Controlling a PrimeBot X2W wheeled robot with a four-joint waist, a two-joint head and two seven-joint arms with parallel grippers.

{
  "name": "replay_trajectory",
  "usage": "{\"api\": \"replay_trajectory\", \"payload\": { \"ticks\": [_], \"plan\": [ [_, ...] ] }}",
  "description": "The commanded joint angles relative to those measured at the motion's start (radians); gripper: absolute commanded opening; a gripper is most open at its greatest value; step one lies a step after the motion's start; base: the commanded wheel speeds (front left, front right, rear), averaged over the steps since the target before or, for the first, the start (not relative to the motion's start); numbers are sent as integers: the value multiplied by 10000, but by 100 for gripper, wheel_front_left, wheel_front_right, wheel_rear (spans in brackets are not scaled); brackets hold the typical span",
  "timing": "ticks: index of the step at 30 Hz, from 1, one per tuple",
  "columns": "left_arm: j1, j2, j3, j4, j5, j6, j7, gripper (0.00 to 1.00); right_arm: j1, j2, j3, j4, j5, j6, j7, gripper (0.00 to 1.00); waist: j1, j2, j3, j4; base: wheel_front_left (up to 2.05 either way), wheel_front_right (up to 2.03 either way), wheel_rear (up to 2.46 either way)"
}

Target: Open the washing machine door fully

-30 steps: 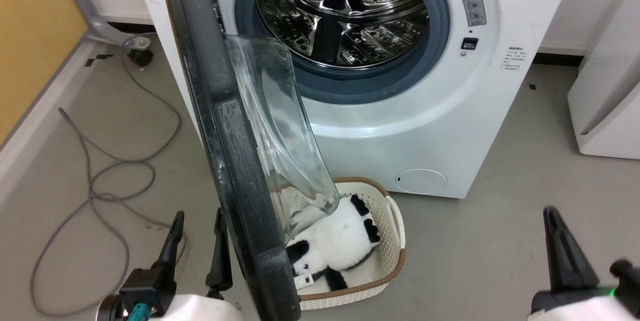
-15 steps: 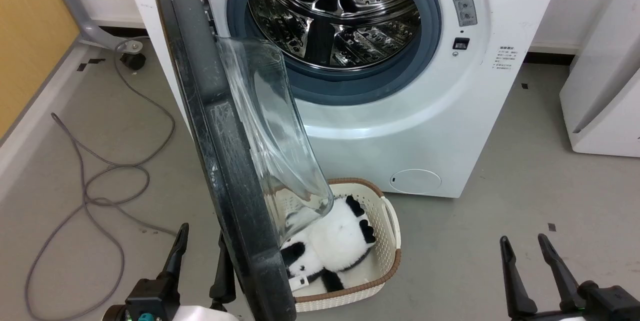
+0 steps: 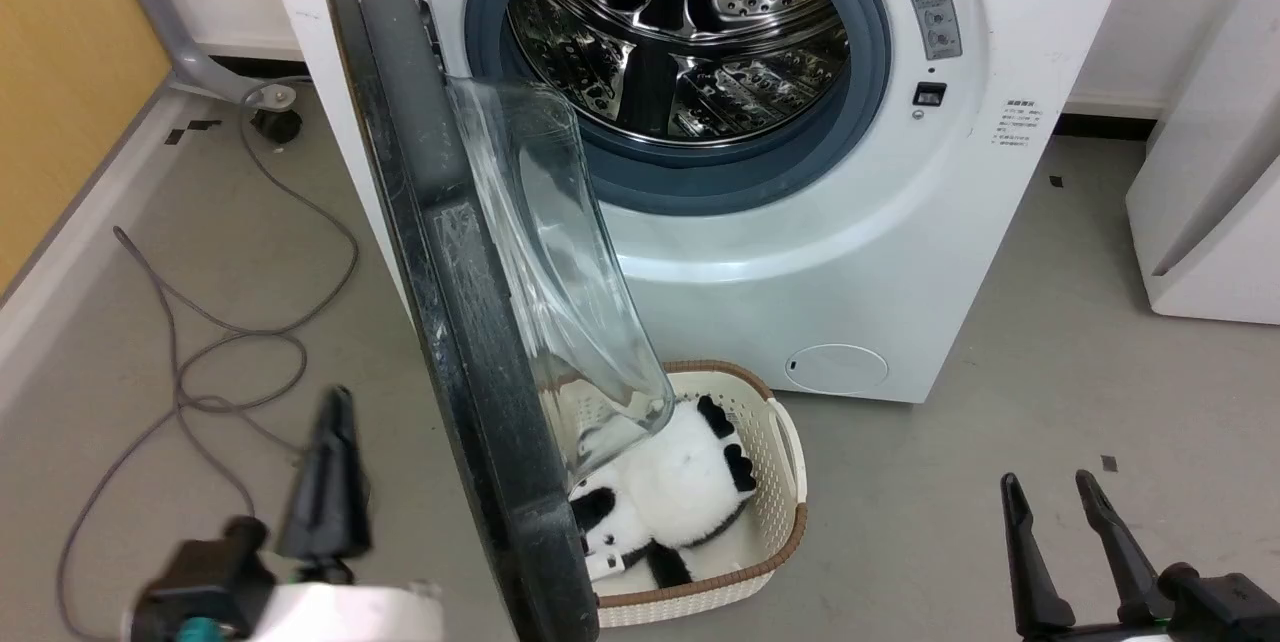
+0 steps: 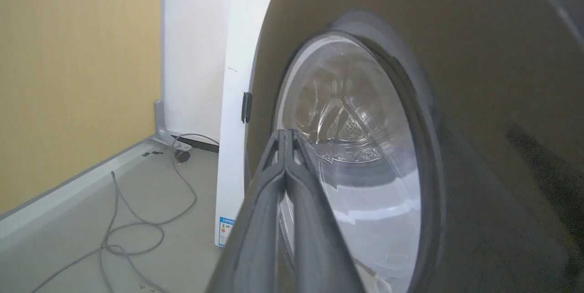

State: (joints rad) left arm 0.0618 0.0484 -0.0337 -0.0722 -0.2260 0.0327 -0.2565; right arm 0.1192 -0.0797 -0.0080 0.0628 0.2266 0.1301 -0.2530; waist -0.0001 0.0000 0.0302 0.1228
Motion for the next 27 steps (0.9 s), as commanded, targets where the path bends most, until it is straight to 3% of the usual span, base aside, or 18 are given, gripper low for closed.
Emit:
{"api": "replay_trajectory", "payload": {
  "ticks": [1,6,11,14,20,27],
  "plan": [
    [-183,18,177,-331,-31,43,-53,0,-26,42,16,49,84,6,-79,100,1,0,-6,-1,0,0,0],
    [-718,18,520,-1761,-176,307,-53,0,-16,69,-42,120,171,6,-83,100,1,0,-26,29,0,0,0],
    [-1402,18,215,-3169,-515,512,-53,0,-38,104,-13,198,186,6,-85,100,1,0,-52,19,0,0,0],
    [-1682,18,-194,-3597,-472,209,-53,0,-72,151,0,225,192,6,-86,100,1,0,-80,24,0,0,0],
    [-1549,22,-1201,-3891,-18,1,31,0,-58,224,-8,300,276,6,-86,100,1,0,-159,58,0,0,0],
    [-831,93,-2750,-3951,-172,-443,1836,0,-37,268,-81,299,367,6,-87,100,1,0,-192,192,0,0,0]
  ]
}}
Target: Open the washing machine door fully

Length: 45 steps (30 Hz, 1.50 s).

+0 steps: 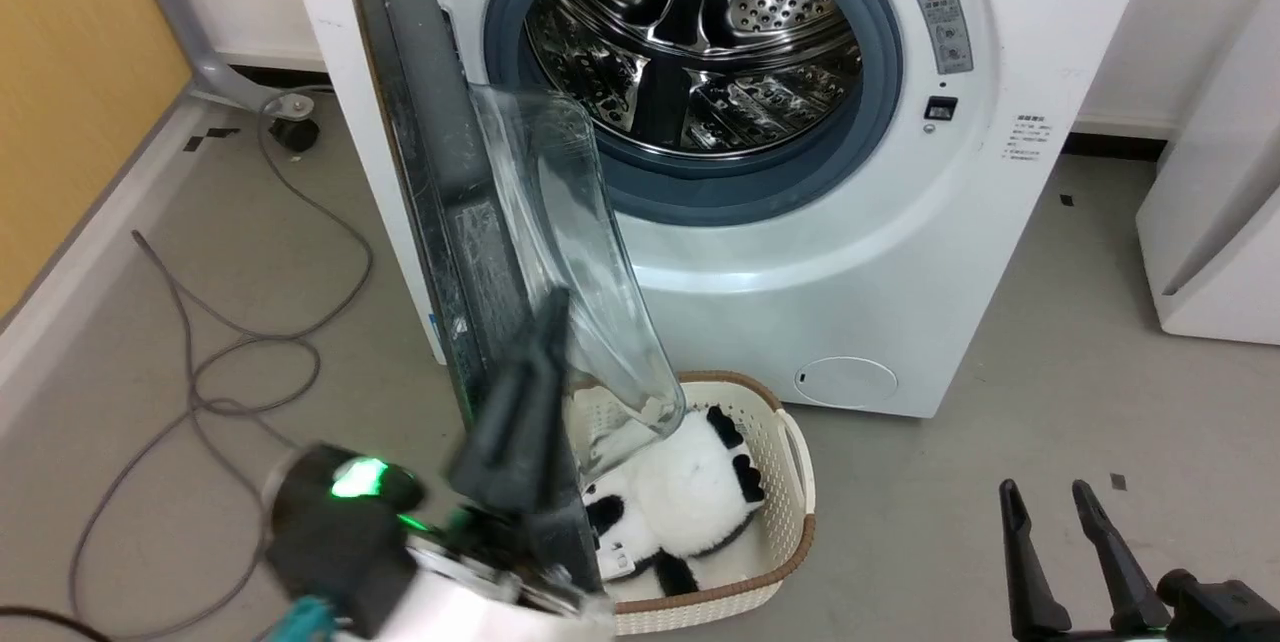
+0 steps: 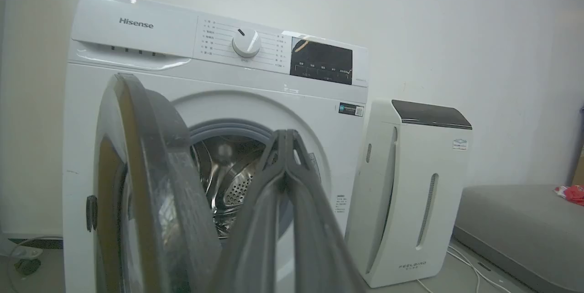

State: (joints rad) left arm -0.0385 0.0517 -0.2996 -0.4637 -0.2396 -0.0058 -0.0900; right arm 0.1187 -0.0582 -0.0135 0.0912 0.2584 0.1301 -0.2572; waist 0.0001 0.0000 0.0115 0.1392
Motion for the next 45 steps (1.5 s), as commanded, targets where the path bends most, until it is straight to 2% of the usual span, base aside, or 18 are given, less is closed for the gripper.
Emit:
{"api": "replay_trajectory", "payload": {
  "ticks": [1,9,14,22,31,38,45],
  "plan": [
    [288,102,-293,-11,-79,-127,480,0,-35,58,-40,11,65,6,-45,100,-1,0,-9,54,0,0,0],
    [1175,250,-1400,634,-666,-288,2572,0,-39,74,-48,31,107,6,-45,100,-1,0,-61,274,0,0,0],
    [1474,478,-1609,1271,-564,-89,3436,0,-28,77,-41,77,209,6,-45,100,-1,0,-63,380,0,0,0],
    [1438,549,-1166,2039,-358,351,2894,0,-12,78,5,134,230,6,-45,100,-1,0,47,581,0,0,0],
    [1310,691,-762,2465,-205,602,2316,0,-34,79,156,271,362,6,-45,100,-1,0,152,1161,0,0,0],
    [1318,831,-258,2636,-316,850,1912,0,-47,79,299,348,382,6,-45,100,-1,0,267,2181,0,0,0],
    [1140,918,286,2760,-487,1062,1596,0,-195,79,433,371,355,6,-45,100,-1,0,499,2790,0,0,0]
  ]
}}
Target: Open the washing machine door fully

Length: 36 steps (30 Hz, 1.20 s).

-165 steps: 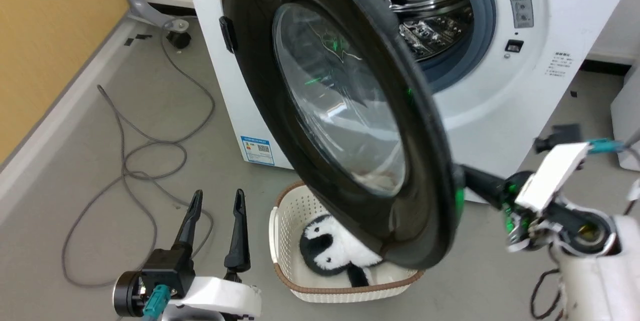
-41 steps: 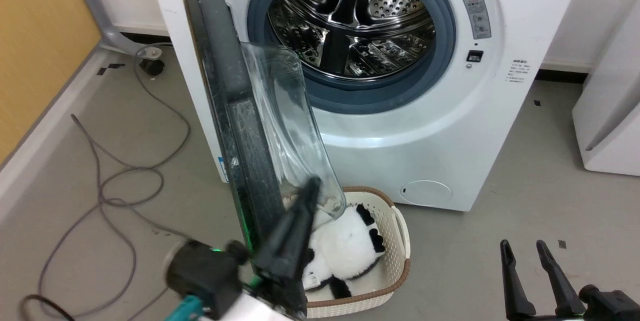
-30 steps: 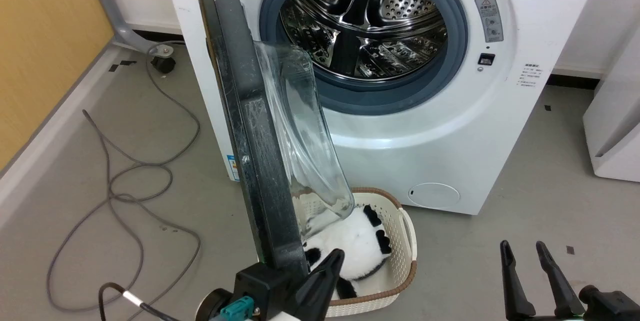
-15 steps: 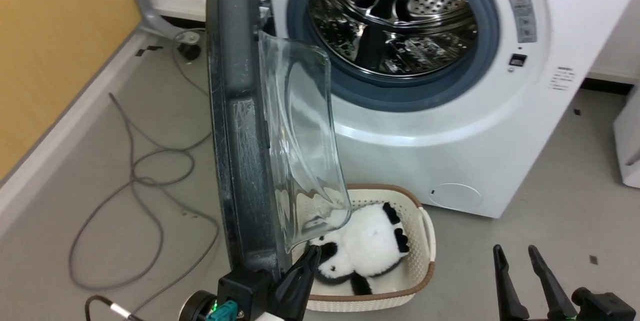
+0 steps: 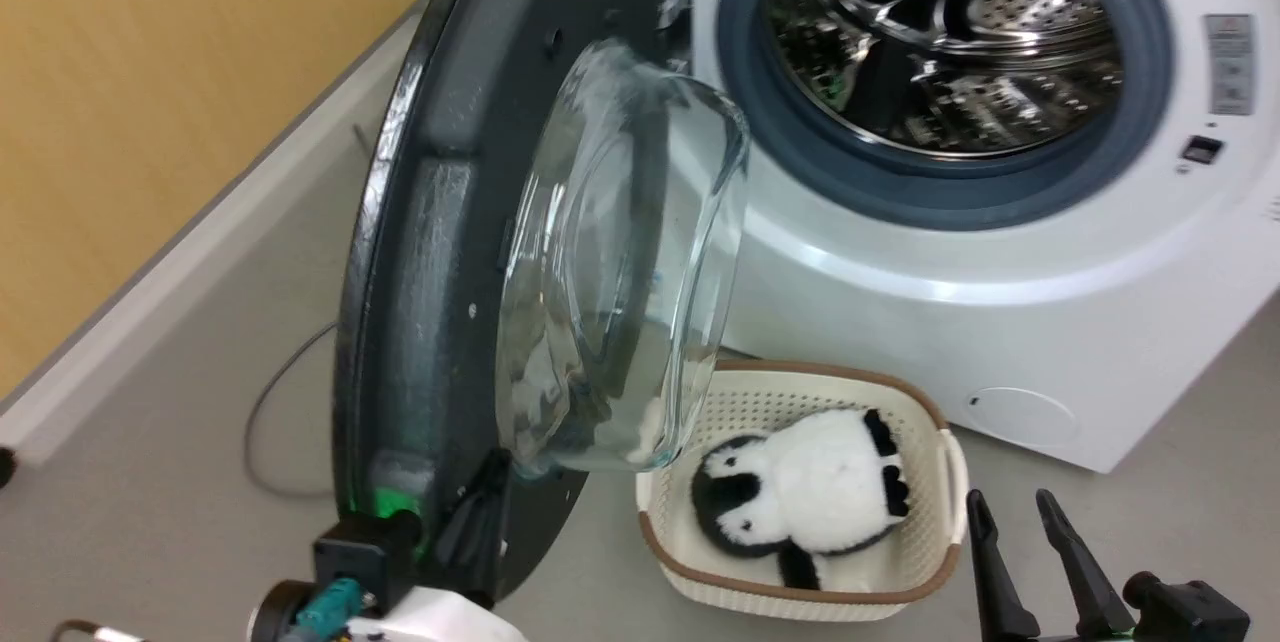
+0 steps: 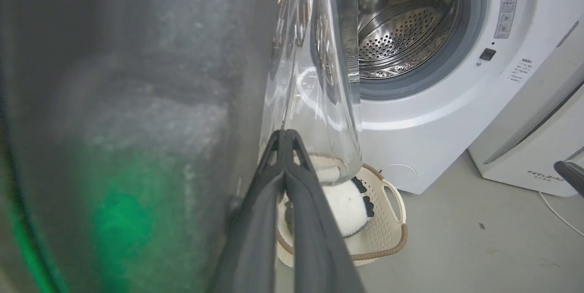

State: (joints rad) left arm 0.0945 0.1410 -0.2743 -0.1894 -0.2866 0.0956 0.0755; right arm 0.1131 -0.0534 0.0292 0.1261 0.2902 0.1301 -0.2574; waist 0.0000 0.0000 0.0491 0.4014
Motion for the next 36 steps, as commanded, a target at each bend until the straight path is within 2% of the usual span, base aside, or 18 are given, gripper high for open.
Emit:
{"api": "replay_trajectory", "payload": {
  "ticks": [1,8,18,24,36],
  "plan": [
    [-218,50,130,45,-46,81,-103,0,-160,31,29,28,30,6,-43,100,0,0,177,252,0,0,0],
    [-477,245,1061,297,-362,374,-568,0,-311,-23,235,114,-94,6,-26,100,0,0,594,588,0,0,0],
    [-899,927,2641,680,-854,643,-1154,0,-737,-519,343,-46,-67,6,180,100,0,0,1404,352,0,0,0],
    [-1597,1493,3537,1350,-1373,445,-1437,0,-893,-679,264,-249,-66,6,335,100,0,0,1872,88,0,0,0],
    [-3260,3088,4862,3824,-1847,17,-1911,0,-1175,-866,196,-641,-188,6,637,100,0,0,2768,-343,0,0,0]
  ]
}}
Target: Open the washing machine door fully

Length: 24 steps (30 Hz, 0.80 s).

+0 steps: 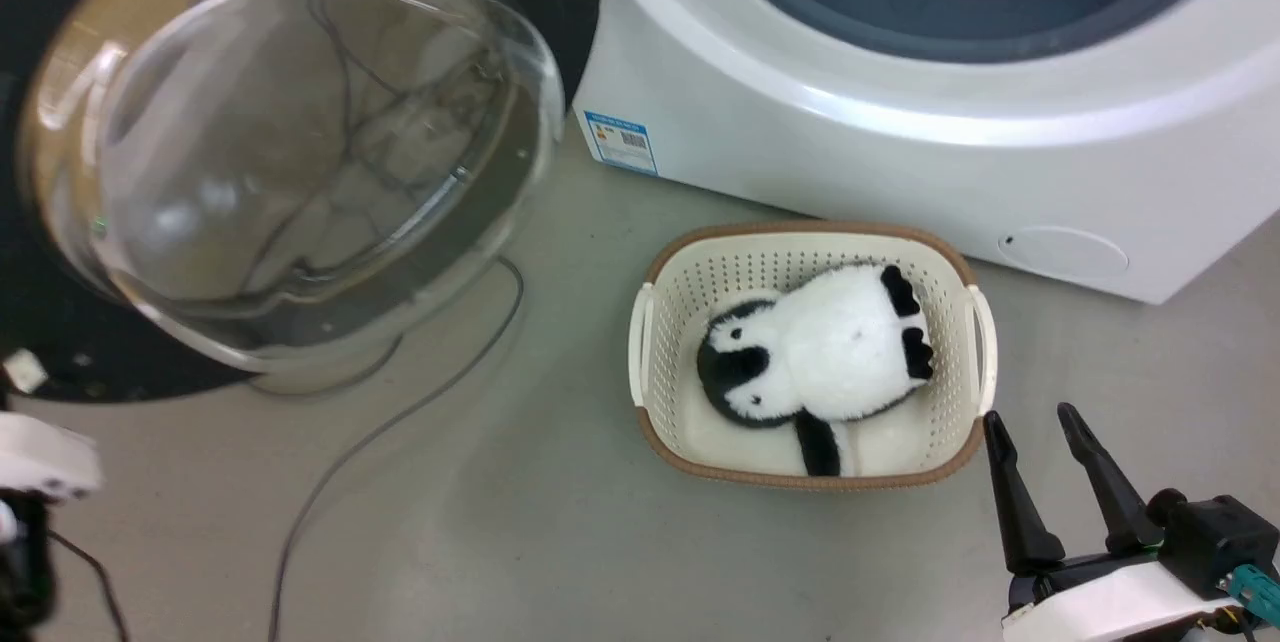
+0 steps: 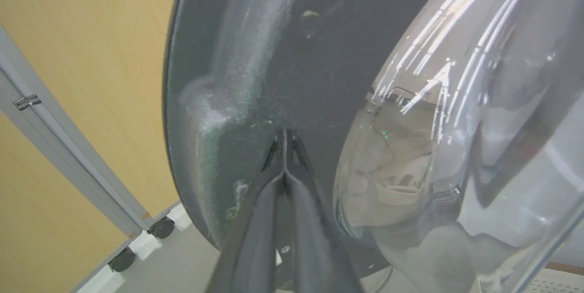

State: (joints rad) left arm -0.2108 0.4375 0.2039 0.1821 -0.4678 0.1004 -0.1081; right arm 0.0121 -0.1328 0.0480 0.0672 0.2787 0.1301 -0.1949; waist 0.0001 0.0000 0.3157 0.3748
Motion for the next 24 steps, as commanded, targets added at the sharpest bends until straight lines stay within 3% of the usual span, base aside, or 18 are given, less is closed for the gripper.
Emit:
{"api": "replay_trajectory", "payload": {
  "ticks": [1,7,14,24],
  "plan": [
    [-373,232,157,356,-98,-89,-120,0,-192,-84,26,-66,-82,6,25,100,-1,0,145,-106,0,0,0],
    [-1169,686,234,1812,-243,-467,-410,0,-302,-114,1,-90,-78,6,52,100,-1,0,287,-257,0,0,0],
    [-1528,648,-1,2760,-169,-737,-948,0,-322,-96,-104,2,-30,6,14,100,-1,0,169,-321,0,0,0],
    [-1161,304,-657,2272,279,-1132,-1378,0,-109,113,-236,303,152,6,-321,100,-1,0,-906,-256,0,0,0]
  ]
}}
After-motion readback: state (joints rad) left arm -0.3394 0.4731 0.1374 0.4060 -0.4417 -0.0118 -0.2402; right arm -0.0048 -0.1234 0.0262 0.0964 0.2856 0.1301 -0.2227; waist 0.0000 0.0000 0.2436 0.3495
